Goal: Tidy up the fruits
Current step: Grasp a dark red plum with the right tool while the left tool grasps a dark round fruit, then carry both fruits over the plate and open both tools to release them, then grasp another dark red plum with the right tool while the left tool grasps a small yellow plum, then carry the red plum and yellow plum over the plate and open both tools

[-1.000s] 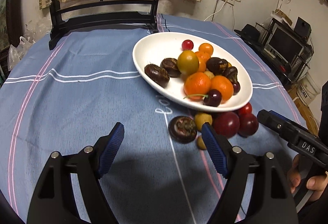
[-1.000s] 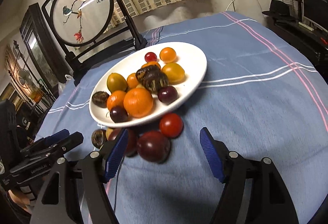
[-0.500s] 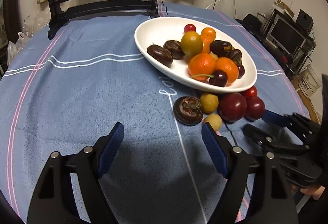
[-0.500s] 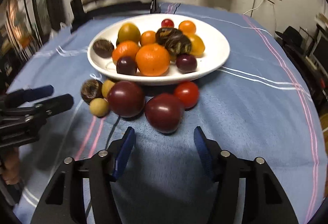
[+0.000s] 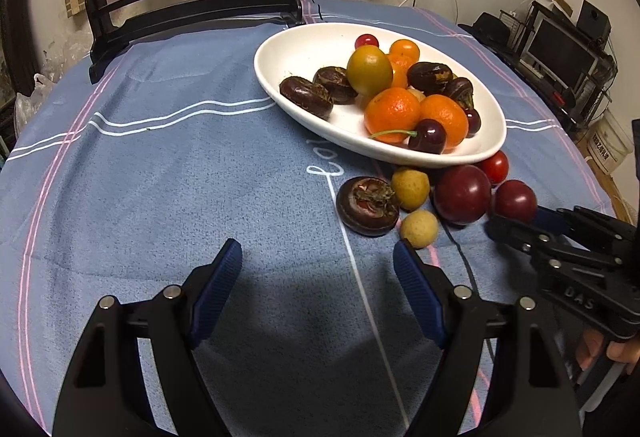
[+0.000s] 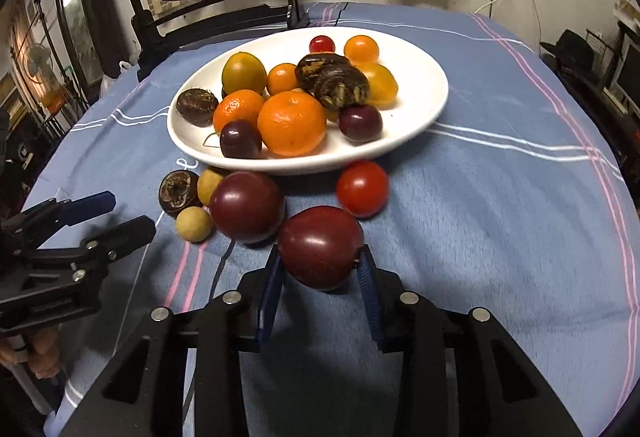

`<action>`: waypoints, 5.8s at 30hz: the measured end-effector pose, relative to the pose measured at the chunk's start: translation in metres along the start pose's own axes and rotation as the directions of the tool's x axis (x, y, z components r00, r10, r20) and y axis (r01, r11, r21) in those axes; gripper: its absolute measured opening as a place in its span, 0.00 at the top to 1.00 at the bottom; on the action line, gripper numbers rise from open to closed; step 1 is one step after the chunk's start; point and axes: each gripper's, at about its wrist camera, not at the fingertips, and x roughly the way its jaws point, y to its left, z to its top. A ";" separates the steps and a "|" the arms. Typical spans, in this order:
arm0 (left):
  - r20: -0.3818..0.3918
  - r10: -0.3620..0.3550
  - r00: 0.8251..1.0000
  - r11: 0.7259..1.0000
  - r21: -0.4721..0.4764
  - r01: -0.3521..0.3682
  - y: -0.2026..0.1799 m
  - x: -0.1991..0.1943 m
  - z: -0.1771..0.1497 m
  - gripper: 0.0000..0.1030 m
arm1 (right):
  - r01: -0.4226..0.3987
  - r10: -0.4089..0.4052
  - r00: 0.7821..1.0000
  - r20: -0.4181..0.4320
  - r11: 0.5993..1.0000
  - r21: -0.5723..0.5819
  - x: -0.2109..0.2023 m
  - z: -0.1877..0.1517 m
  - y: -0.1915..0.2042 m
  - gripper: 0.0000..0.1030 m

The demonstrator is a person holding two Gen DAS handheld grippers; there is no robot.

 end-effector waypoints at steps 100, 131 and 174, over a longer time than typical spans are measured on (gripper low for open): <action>0.031 -0.003 1.000 1.000 -0.022 0.004 0.013 0.001 0.022 0.34 | -0.093 0.092 0.995 -0.024 0.994 -0.052 0.019 0.028 0.031 0.60; -0.061 0.018 0.998 0.991 0.131 -0.009 -0.064 0.024 0.015 0.78 | -0.095 0.084 0.990 0.112 0.990 0.101 -0.029 0.000 -0.023 0.60; 0.111 0.036 0.993 0.999 -0.042 -0.032 -0.018 0.021 0.118 0.47 | -0.110 0.084 0.980 0.182 0.984 0.139 0.018 0.109 -0.029 0.34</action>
